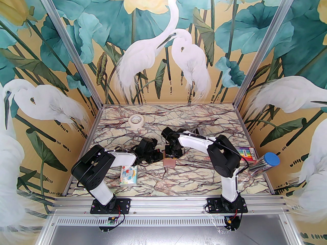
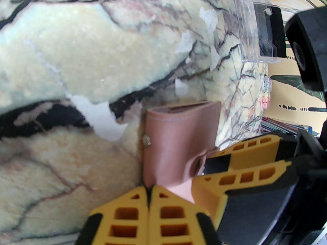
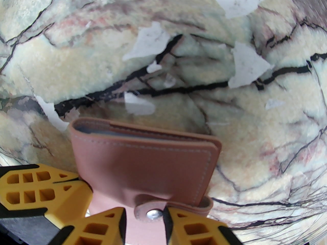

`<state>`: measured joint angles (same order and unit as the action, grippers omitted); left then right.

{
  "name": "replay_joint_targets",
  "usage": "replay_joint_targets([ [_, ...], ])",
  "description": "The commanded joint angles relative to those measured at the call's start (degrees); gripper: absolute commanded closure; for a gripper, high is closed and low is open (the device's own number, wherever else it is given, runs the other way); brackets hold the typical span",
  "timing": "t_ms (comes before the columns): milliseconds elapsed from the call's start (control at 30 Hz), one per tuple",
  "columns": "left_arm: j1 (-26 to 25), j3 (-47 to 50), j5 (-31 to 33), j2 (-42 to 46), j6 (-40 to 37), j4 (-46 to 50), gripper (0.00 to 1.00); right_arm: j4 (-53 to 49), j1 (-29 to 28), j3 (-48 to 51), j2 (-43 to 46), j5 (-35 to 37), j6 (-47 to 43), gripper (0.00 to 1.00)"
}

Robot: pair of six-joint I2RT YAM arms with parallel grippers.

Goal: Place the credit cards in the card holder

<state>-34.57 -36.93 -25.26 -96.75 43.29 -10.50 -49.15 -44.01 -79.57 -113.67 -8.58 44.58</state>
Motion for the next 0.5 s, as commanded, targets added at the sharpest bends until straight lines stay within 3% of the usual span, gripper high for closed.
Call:
replay_joint_targets([
  [0, 0.0, 0.4, 2.9, -1.0, -1.3, 3.7, 1.0, -2.8, -0.3, 0.0, -3.6, 4.0, -1.6, 0.68],
  [467, 0.1, 0.9, 3.0, -1.4, -1.0, 3.2, 1.0, -5.2, -0.5, -1.5, -6.4, 7.4, -2.9, 0.7],
])
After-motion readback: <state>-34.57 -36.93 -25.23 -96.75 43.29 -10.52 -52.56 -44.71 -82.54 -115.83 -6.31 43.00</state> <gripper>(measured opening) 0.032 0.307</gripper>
